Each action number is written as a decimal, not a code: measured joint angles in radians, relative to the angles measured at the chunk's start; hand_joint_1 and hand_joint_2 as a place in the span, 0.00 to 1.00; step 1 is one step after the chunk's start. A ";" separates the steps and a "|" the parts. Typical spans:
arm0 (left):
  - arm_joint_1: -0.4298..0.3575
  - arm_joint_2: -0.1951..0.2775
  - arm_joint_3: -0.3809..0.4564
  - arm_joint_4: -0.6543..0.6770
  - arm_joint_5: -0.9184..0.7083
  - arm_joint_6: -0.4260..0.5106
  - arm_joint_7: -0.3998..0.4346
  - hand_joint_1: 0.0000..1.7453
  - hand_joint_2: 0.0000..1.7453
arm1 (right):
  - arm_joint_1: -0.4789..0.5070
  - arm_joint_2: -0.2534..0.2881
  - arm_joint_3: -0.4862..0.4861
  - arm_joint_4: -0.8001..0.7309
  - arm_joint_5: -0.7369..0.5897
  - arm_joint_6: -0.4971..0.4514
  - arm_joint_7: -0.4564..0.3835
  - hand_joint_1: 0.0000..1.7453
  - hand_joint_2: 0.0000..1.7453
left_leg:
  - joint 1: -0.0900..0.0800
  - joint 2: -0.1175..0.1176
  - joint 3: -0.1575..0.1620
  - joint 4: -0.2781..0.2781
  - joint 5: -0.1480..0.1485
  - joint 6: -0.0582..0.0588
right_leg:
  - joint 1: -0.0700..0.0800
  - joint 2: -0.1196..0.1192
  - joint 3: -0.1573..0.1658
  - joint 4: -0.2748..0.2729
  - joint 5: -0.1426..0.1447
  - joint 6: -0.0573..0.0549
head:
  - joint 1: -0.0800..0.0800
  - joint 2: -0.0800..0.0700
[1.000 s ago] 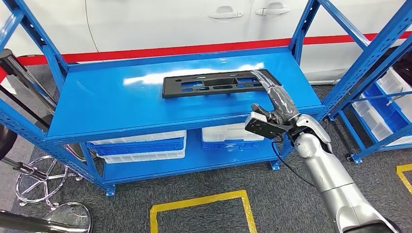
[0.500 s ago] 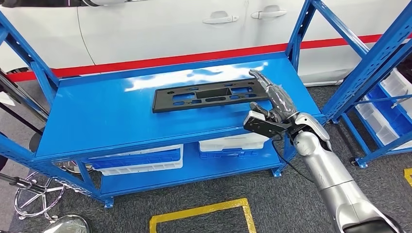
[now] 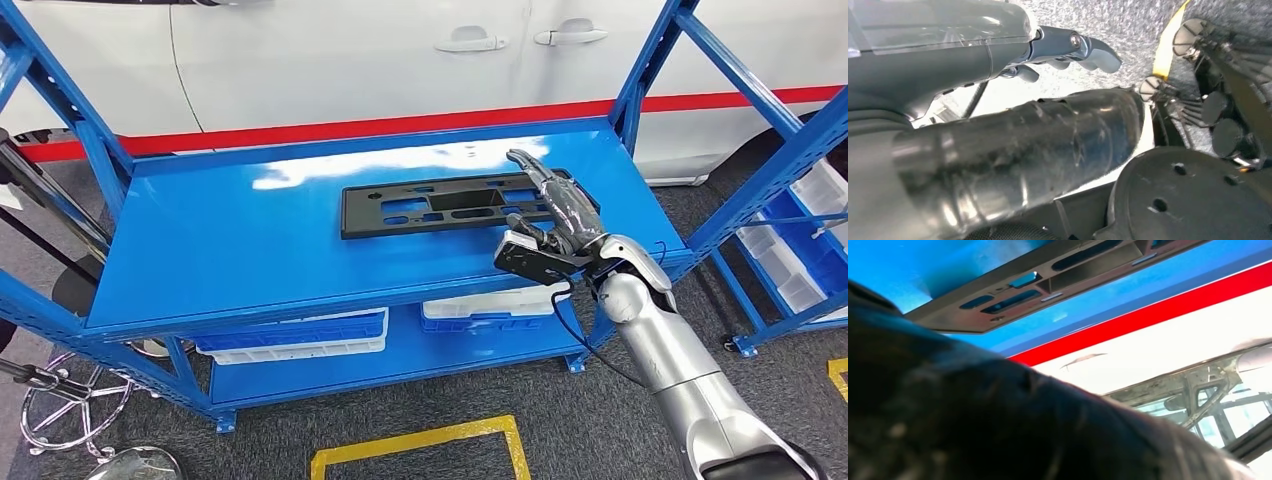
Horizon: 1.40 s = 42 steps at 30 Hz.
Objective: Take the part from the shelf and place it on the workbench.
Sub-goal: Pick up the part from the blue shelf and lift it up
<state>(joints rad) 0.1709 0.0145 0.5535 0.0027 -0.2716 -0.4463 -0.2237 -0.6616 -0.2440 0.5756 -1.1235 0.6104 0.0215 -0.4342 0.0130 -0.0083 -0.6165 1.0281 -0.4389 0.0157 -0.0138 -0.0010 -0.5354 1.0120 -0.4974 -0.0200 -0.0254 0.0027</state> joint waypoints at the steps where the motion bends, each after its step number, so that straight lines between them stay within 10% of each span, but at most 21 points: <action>1: -0.001 0.000 -0.001 0.000 0.000 0.000 0.000 0.00 0.00 | -0.001 0.000 0.001 0.002 0.000 0.000 0.000 0.00 0.25 | -0.001 0.000 0.000 0.000 0.000 0.001 | 0.000 0.000 0.001 -0.001 0.000 0.000 | 0.000 0.000; 4: -0.003 0.000 -0.004 0.000 0.001 0.000 0.001 0.00 0.00 | -0.002 0.002 0.005 0.008 0.001 0.000 0.001 0.00 1.00 | -0.003 0.000 0.000 0.001 -0.001 0.005 | -0.001 0.000 0.001 -0.003 0.001 0.003 | 0.000 0.000; 10: -0.004 0.000 -0.006 0.000 0.009 0.000 0.002 0.00 0.00 | -0.002 0.004 0.010 0.024 0.019 -0.007 0.005 0.00 1.00 | -0.004 0.001 0.000 0.002 0.000 0.008 | -0.003 0.000 0.000 -0.004 0.001 0.034 | 0.000 0.000; 26: -0.004 -0.027 -0.024 0.000 0.048 0.030 0.001 0.00 0.00 | 0.022 -0.002 0.012 0.067 0.126 -0.084 0.043 0.00 1.00 | -0.002 0.002 0.002 0.001 0.003 0.005 | 0.001 0.000 -0.006 0.006 0.000 0.033 | 0.000 0.000; 30: -0.003 -0.030 -0.029 0.000 0.053 0.031 0.001 0.00 0.00 | 0.022 0.000 0.014 0.083 0.144 -0.089 0.053 0.00 0.00 | -0.002 0.002 0.002 0.001 0.003 0.004 | 0.001 0.000 -0.006 0.008 0.000 0.033 | 0.000 0.000; 42: 0.003 -0.030 -0.059 0.000 0.069 0.022 -0.002 0.00 0.00 | -0.008 0.042 0.013 0.165 0.137 -0.111 0.032 0.00 0.00 | -0.003 0.002 0.001 0.002 0.004 0.004 | 0.000 0.000 -0.007 0.009 0.000 0.033 | 0.000 0.000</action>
<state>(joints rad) 0.1735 -0.0152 0.4947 0.0027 -0.2025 -0.4244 -0.2256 -0.6694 -0.2024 0.5888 -0.9590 0.7469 -0.0900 -0.4023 0.0103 -0.0067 -0.6153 1.0299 -0.4349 0.0194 -0.0138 -0.0010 -0.5424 1.0215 -0.4979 0.0126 -0.0256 0.0027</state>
